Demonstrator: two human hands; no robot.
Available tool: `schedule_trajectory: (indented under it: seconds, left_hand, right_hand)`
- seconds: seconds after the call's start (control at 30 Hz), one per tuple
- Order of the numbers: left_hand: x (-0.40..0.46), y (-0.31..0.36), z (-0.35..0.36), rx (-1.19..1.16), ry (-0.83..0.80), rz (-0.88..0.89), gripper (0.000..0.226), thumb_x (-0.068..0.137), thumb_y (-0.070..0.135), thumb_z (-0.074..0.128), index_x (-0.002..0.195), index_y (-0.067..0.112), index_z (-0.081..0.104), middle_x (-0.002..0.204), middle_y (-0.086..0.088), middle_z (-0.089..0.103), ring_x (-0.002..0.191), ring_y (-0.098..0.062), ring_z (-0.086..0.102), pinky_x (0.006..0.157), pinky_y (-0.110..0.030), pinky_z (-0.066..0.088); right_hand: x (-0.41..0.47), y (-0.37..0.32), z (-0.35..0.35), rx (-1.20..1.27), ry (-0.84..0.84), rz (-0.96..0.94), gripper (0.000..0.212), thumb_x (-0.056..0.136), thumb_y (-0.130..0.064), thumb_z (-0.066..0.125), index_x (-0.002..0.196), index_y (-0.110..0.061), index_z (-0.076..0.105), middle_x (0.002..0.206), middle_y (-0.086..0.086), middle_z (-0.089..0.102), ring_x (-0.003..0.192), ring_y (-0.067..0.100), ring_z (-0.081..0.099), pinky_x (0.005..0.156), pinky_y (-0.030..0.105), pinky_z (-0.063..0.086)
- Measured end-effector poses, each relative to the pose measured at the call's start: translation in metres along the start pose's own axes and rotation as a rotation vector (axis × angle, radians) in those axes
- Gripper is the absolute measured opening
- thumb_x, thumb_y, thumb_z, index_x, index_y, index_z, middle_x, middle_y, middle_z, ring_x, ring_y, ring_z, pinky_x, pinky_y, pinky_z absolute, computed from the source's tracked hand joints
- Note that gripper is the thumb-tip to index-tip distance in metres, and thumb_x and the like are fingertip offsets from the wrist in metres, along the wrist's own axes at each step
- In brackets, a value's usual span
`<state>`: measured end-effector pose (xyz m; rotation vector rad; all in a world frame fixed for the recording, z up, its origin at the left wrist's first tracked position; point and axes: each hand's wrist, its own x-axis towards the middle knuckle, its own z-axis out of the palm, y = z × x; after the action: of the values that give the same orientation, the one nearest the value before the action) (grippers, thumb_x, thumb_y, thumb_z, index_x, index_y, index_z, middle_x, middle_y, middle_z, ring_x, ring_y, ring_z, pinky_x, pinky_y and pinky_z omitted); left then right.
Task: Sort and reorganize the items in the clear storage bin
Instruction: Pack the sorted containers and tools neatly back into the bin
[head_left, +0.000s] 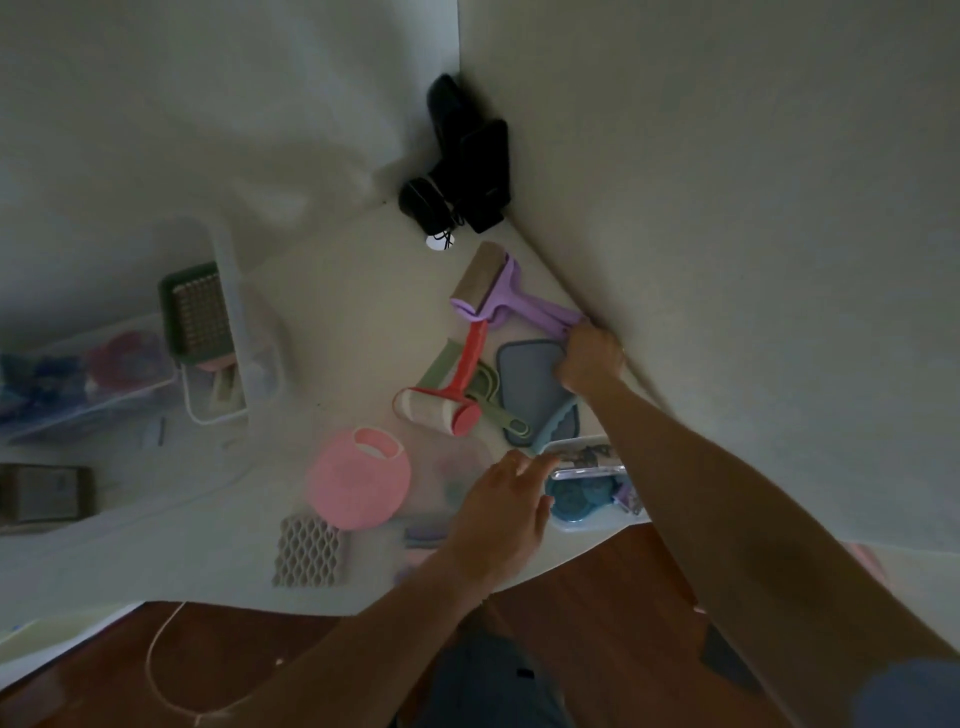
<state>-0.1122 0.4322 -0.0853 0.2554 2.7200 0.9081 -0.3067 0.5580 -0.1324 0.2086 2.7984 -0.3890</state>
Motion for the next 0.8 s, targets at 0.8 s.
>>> schedule_trajectory:
  seconds: [0.8]
  left_hand:
    - [0.030,-0.012,0.043,-0.042,-0.065,-0.186,0.041,0.098,0.023,0.056,0.138,0.021,0.049,0.124,-0.008,0.063,0.115,-0.021,0.059,0.097,-0.031,0.044]
  right_hand:
    - [0.000,-0.002,-0.005,0.407,0.077,-0.025,0.030,0.084,-0.028,0.058,0.107,-0.020,0.076,0.109,0.010,0.073,0.104,0.031,0.067,0.083,0.027,0.051]
